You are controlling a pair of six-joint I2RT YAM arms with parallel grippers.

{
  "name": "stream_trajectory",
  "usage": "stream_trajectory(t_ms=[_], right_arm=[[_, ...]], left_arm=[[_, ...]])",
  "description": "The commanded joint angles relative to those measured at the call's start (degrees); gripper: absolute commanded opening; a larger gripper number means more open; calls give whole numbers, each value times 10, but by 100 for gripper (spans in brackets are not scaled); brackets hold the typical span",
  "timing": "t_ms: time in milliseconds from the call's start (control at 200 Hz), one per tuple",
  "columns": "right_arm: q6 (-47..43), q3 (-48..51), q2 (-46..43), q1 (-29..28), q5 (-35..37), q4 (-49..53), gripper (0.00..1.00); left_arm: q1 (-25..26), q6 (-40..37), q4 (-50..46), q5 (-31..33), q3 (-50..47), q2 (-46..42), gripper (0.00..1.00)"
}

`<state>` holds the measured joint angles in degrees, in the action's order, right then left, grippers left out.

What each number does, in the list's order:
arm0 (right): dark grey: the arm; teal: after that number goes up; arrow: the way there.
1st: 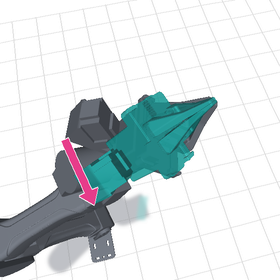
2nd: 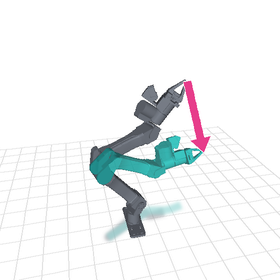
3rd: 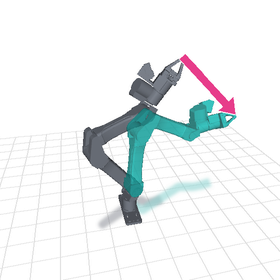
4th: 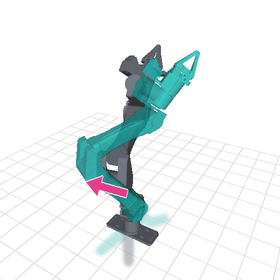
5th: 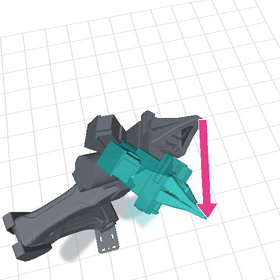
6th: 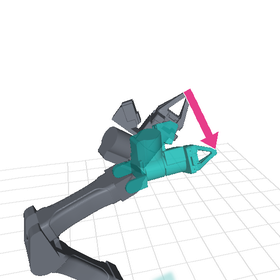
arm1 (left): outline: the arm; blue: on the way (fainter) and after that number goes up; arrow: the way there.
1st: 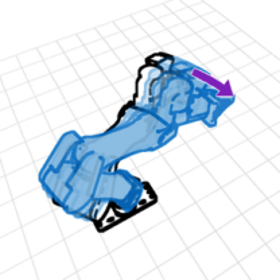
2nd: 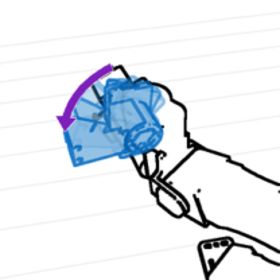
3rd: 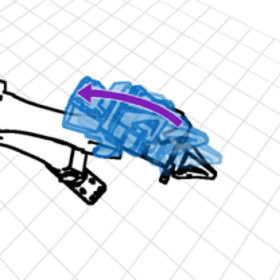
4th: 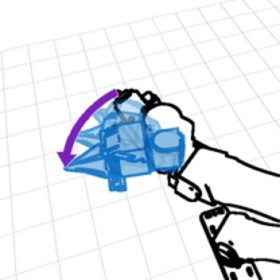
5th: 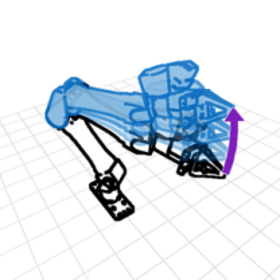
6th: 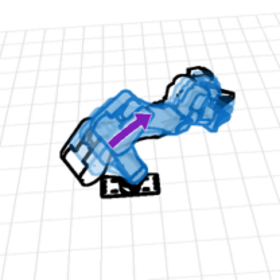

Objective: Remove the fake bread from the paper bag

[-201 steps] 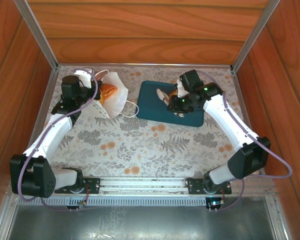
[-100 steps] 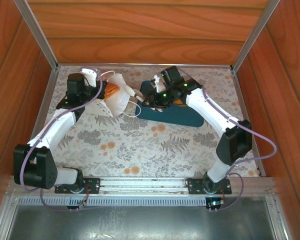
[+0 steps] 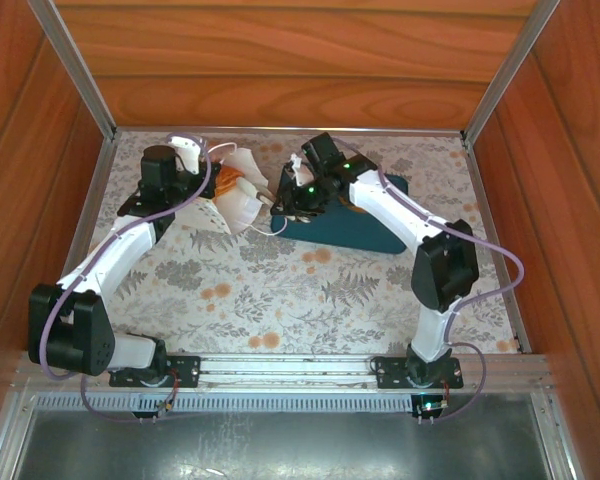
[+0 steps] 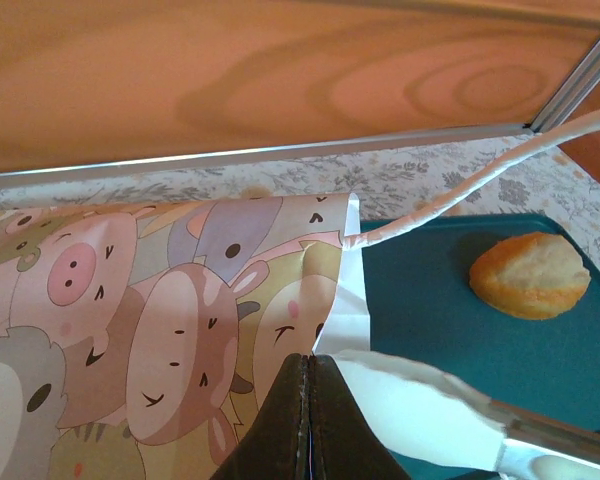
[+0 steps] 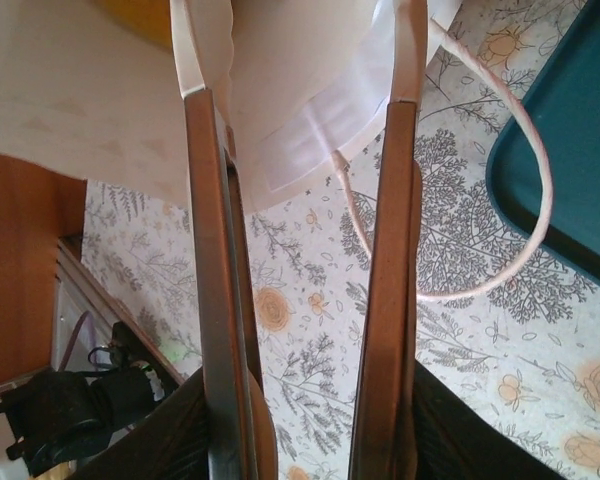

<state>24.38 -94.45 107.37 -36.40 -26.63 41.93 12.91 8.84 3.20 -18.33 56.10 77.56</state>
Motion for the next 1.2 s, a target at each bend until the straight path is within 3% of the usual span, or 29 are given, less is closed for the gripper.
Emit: stream_trajectory(t_ms=[0,700,1194], right_arm=[[6,-22,21,-3,16,-5,43],[21,-59,76,1,28,-39,42],[28,-63,106,8,-12,-77,41]], left_arm=[[8,4,12,-9,22,-2,0],[16,-12,12,-32,18,-3,0],[16,-30,12,-61,14,-8,0]])
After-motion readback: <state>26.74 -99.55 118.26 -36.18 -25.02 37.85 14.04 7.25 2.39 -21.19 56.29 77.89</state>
